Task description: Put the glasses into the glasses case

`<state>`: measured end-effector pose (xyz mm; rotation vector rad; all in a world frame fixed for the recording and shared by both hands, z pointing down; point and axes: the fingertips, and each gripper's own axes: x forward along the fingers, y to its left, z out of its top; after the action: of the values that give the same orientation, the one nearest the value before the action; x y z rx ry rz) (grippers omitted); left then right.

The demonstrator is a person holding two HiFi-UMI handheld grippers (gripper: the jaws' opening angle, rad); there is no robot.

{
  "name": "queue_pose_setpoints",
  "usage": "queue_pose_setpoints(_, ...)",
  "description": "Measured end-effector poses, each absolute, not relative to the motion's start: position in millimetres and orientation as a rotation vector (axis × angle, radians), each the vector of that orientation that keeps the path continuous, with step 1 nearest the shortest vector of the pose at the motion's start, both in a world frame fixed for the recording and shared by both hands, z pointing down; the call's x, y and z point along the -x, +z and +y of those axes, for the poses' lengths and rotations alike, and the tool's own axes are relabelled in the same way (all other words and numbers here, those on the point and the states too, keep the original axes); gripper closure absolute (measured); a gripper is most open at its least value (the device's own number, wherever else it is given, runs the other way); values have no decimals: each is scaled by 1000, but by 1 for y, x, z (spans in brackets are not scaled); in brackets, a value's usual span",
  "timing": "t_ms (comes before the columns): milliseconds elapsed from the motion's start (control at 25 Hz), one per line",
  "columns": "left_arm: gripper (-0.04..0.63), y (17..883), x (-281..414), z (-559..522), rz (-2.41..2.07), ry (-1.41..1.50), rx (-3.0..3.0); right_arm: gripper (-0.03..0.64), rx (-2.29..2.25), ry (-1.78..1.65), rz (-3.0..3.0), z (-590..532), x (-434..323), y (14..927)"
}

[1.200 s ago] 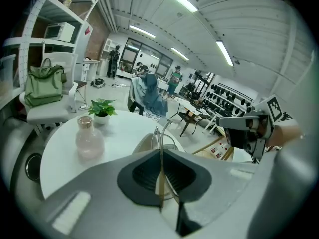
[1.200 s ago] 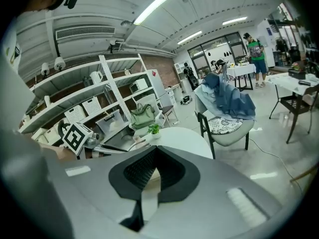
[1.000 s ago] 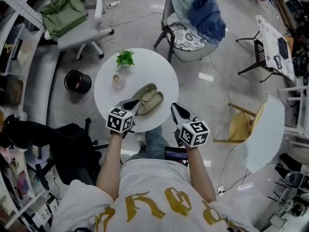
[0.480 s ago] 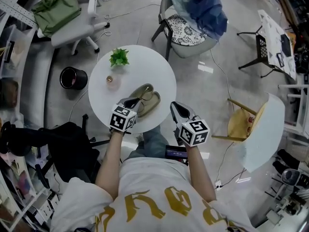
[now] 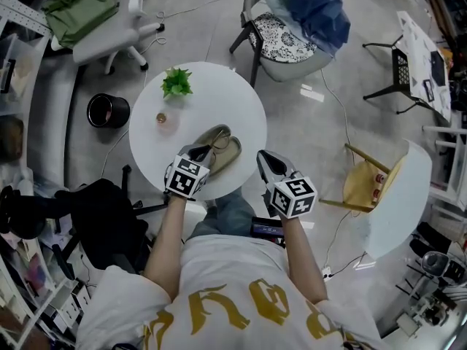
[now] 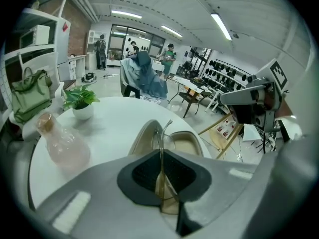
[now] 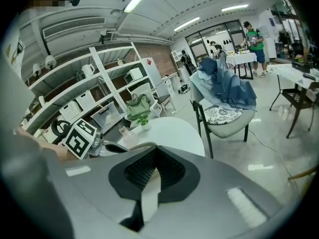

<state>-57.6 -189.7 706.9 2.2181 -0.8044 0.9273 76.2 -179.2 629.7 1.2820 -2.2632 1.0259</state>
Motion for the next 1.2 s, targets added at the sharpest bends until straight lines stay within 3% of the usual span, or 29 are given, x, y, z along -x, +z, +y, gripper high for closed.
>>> queue_pose_setpoints(1200, 546, 677, 61, -193, -920, 962, -2310, 591, -1340, 919, -2316, -169, -75, 596)
